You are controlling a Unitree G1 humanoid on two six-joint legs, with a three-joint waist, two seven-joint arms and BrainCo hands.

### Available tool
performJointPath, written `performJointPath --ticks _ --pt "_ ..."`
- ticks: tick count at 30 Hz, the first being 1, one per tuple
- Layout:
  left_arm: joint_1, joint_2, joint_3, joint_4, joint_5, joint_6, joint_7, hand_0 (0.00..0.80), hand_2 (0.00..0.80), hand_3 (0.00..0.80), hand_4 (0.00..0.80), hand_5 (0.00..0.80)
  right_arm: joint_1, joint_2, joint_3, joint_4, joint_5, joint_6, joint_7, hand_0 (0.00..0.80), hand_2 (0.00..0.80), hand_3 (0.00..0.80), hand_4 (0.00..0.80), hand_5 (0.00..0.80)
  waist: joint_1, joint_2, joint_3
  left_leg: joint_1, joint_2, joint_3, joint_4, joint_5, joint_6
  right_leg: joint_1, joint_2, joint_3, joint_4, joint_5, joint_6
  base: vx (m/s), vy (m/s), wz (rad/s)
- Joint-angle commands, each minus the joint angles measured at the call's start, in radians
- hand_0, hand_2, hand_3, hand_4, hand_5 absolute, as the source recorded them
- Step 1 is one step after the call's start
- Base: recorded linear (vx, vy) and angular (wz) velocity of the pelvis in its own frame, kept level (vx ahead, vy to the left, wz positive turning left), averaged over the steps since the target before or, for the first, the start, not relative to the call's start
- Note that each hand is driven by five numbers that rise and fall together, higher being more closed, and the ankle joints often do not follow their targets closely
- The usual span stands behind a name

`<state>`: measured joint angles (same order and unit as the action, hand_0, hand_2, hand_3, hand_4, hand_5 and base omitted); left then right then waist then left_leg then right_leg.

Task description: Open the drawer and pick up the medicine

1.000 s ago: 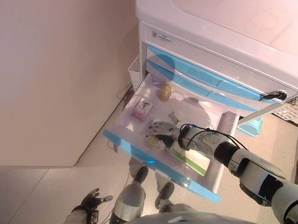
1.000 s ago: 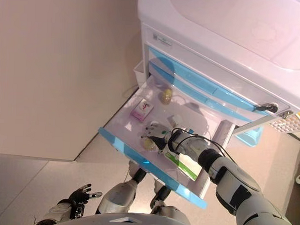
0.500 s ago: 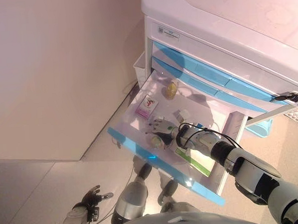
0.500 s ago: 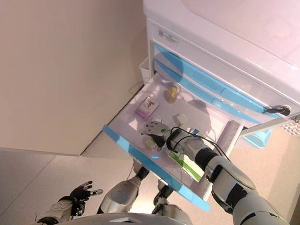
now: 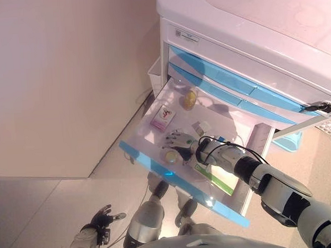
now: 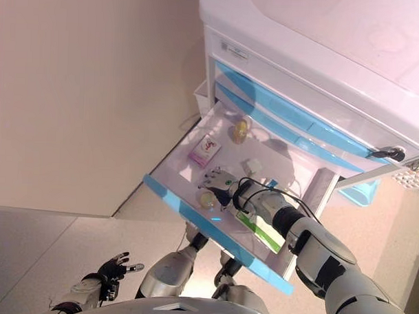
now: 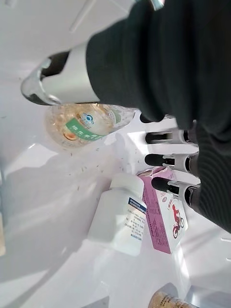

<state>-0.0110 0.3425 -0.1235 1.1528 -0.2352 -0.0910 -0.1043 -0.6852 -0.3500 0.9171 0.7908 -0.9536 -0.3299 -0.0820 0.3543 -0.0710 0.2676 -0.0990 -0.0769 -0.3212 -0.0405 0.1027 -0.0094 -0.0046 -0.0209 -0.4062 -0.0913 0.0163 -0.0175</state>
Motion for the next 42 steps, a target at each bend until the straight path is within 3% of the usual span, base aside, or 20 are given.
performJointPath --ticks 1,16,27,42 --pt "-0.011 0.016 -0.042 0.028 0.009 -0.012 0.002 0.0 0.0 0.0 0.0 0.0 -0.013 0.017 0.026 -0.029 0.012 -0.013 -0.017 0.0 0.0 0.0 0.0 0.0 0.006 -0.013 -0.009 0.005 -0.029 0.023 -0.038 -0.038 -0.001 0.037 0.0 0.017 0.09 -0.076 0.042 0.0 0.0 0.0" --pt "-0.005 0.027 -0.015 0.031 0.021 -0.001 0.005 0.0 0.0 0.0 0.0 0.0 -0.026 -0.048 0.022 -0.105 -0.011 -0.02 0.002 0.0 0.0 0.0 0.0 0.0 -0.008 -0.041 -0.034 0.025 -0.021 0.037 -0.04 -0.043 -0.002 0.052 0.008 0.035 0.084 -0.073 0.042 0.002 -0.004 -0.02" --pt "0.012 0.026 0.006 0.035 0.027 0.015 0.014 0.0 0.0 0.0 0.0 0.0 -0.023 -0.093 0.014 -0.207 0.061 -0.049 0.02 0.0 0.0 0.0 0.0 0.0 -0.024 -0.054 -0.057 0.041 -0.017 0.045 -0.042 -0.045 -0.003 0.063 0.011 0.045 0.077 -0.067 0.045 0.004 0.002 -0.01" --pt "0.01 0.008 -0.017 0.032 0.018 0.002 0.013 0.0 0.0 0.0 0.0 0.0 0.009 -0.003 0.032 -0.103 0.014 -0.077 0.035 0.0 0.0 0.0 0.0 0.0 0.0 -0.026 -0.041 0.028 -0.026 0.024 -0.042 -0.037 -0.002 0.061 0.004 0.028 0.077 -0.071 0.043 0.0 0.004 0.0"
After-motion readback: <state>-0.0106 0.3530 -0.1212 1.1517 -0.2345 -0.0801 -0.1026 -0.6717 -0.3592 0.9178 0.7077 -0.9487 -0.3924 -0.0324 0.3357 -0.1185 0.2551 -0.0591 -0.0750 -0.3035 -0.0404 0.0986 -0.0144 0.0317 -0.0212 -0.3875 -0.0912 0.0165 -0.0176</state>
